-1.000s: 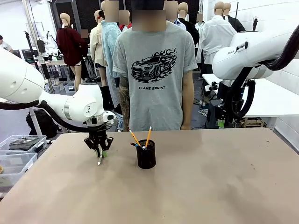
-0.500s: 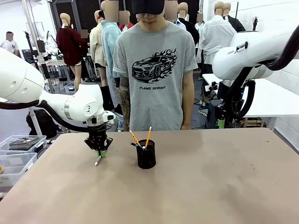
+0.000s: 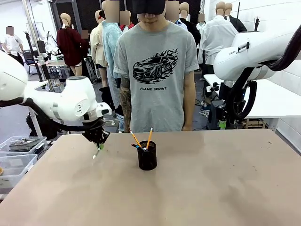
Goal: Place the pens into the pen holder.
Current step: Pick up a writing instrument from the table and place it into the Pen holder.
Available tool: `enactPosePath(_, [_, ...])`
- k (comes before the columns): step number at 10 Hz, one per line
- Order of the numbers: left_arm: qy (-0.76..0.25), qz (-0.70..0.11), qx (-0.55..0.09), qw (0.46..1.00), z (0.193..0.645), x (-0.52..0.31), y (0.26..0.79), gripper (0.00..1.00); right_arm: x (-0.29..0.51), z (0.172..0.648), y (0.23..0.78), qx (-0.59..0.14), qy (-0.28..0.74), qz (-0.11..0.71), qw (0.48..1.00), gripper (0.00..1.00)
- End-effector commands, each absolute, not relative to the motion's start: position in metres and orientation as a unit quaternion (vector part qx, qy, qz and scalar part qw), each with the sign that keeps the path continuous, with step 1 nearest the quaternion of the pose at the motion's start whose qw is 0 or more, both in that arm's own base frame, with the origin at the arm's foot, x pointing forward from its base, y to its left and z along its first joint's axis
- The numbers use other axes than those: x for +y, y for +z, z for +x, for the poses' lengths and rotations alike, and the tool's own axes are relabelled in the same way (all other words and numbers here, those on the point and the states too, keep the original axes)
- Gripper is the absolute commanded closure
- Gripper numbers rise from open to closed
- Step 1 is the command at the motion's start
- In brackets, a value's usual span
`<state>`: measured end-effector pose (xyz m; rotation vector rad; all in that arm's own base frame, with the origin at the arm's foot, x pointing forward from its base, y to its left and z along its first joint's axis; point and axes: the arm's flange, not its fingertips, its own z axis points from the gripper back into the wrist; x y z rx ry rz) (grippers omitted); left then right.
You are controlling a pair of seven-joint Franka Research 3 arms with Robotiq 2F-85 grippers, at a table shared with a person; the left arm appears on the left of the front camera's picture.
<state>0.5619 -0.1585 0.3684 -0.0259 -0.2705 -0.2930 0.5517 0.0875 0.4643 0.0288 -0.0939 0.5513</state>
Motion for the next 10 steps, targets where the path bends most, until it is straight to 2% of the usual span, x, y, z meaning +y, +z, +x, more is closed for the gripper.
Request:
enactPosePath(1, [-0.22, -0.103, -0.236, 0.941, 0.529, -0.134, 0.376, 1.0, 0.086, 0.553, 0.464, -0.054, 0.278, 0.026, 0.959, 0.37])
enactPosePath(6, [-0.305, -0.199, -0.382, 0.849, 0.51, -0.135, 0.387, 1.0, 0.086, 0.553, 0.464, -0.054, 0.278, 0.026, 0.959, 0.37])
enactPosePath(10, [-0.34, -0.227, -0.431, 0.804, 0.497, -0.139, 0.398, 1.0, 0.086, 0.553, 0.464, -0.054, 0.278, 0.026, 0.959, 0.37])
